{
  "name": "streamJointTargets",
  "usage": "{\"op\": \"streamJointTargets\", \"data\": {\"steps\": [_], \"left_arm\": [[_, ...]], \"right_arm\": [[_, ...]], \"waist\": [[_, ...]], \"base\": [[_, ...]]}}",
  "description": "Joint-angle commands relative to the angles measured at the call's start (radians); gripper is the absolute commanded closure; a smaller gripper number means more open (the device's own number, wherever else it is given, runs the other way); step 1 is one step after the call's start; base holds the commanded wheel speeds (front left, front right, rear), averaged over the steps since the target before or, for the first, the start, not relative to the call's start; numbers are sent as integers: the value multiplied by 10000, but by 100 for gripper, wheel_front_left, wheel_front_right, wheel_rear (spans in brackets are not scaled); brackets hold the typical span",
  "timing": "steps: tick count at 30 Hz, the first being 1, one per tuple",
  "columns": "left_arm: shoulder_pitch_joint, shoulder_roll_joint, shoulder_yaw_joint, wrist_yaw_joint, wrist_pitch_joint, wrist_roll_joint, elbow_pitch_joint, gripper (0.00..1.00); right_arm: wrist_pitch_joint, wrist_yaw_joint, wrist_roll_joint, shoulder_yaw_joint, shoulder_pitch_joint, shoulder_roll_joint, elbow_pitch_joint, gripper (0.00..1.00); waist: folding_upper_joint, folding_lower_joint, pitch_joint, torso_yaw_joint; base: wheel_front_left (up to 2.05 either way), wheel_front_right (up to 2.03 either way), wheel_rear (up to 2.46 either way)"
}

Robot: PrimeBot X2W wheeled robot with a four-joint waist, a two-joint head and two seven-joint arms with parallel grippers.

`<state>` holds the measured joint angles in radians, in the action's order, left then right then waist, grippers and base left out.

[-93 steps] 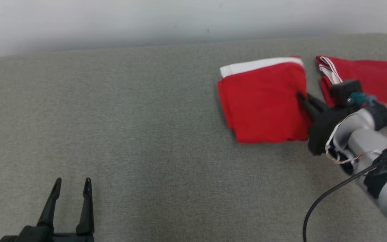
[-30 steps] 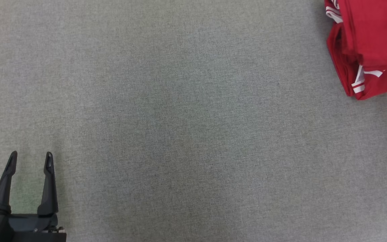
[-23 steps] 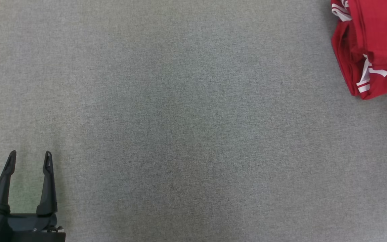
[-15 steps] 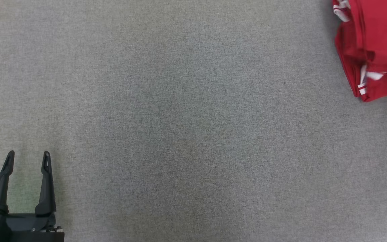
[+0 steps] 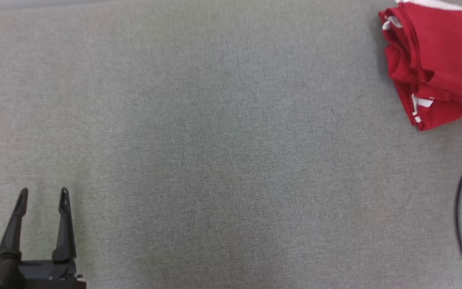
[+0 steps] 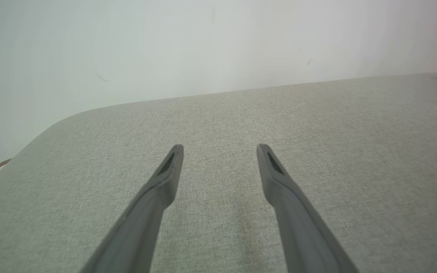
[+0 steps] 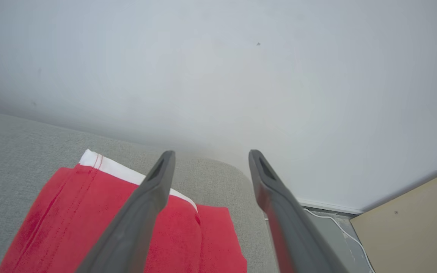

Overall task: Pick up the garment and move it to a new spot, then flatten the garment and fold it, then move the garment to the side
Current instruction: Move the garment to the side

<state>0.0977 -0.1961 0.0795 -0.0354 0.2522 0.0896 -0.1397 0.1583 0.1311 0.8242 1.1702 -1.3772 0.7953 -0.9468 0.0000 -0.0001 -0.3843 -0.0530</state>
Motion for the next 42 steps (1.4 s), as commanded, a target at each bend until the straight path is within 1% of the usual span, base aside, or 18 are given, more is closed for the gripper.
{"op": "streamJointTargets", "data": {"steps": [1, 5, 9, 11, 14, 19, 20, 21, 25, 32, 34, 37, 39, 42], "left_arm": [[-142, 29, -25, -8, 62, 106, 79, 0], [-249, 159, -67, -61, 87, 185, 255, 0], [-373, 278, -118, -65, 112, 221, 464, 0], [-438, 327, -103, -87, 123, 258, 547, 0], [-556, 373, -67, -90, 112, 248, 602, 0], [-756, 445, 37, -125, 116, 309, 627, 0], [-756, 445, 37, -125, 116, 309, 627, 0], [-777, 467, 42, -131, 115, 310, 629, 0], [-875, 542, 83, -145, 117, 320, 591, 0], [-997, 648, 114, -80, 118, 295, 651, 0], [-1031, 669, 136, -84, 118, 281, 638, 0], [-1132, 719, 167, -119, 118, 243, 633, 0], [-1260, 727, 204, -112, 118, 237, 640, 0], [-1384, 781, 242, -110, 119, 233, 639, 0]], "right_arm": [[190, -5, 139, -40, 297, -188, -30, 0], [769, -5, 551, -453, 637, -778, -224, 0], [1033, -5, 807, -960, 1215, -1395, -287, 0], [1078, -5, 782, -1356, 1417, -1658, -170, 0], [1081, -5, 412, -2196, 2041, -2028, 217, 0], [1072, -5, -560, -3736, 3256, -2686, 1030, 0], [1072, -5, -560, -3736, 3256, -2686, 1030, 0], [1071, -5, -819, -3941, 3564, -2834, 1181, 0], [1072, -5, -1637, -5116, 4540, -3399, 1905, 0], [1072, -5, -3291, -6946, 6474, -4391, 3314, 0], [1072, -5, -3675, -7662, 7066, -4692, 3800, 0], [1072, -5, -4598, -8526, 7988, -5159, 4454, 0], [1073, -4, -5202, -8937, 8561, -5500, 4890, 0], [1073, -4, -5791, -9309, 9338, -5936, 5379, 0]], "waist": [[0, 1, 325, 64], [0, 1, 773, 131], [0, 1, 1254, 202], [0, 1, 1481, 225], [0, 1, 1800, 233], [0, 1, 2247, 191], [0, 1, 2247, 191], [0, 1, 2319, 189], [0, 1, 2557, 184], [0, 1, 2837, 218], [0, 1, 2932, 218], [0, 1, 3080, 172], [0, 1, 3179, 135], [0, 1, 3312, 84]], "base": [[0, 0, 0], [0, 0, 0], [0, 0, 0], [0, 0, 0], [0, 0, 0], [0, 0, 0], [0, 0, 0], [0, 0, 0], [0, 0, 0], [0, 0, 0], [0, 0, 0], [0, 0, 0], [0, 0, 0], [0, 0, 0]]}}
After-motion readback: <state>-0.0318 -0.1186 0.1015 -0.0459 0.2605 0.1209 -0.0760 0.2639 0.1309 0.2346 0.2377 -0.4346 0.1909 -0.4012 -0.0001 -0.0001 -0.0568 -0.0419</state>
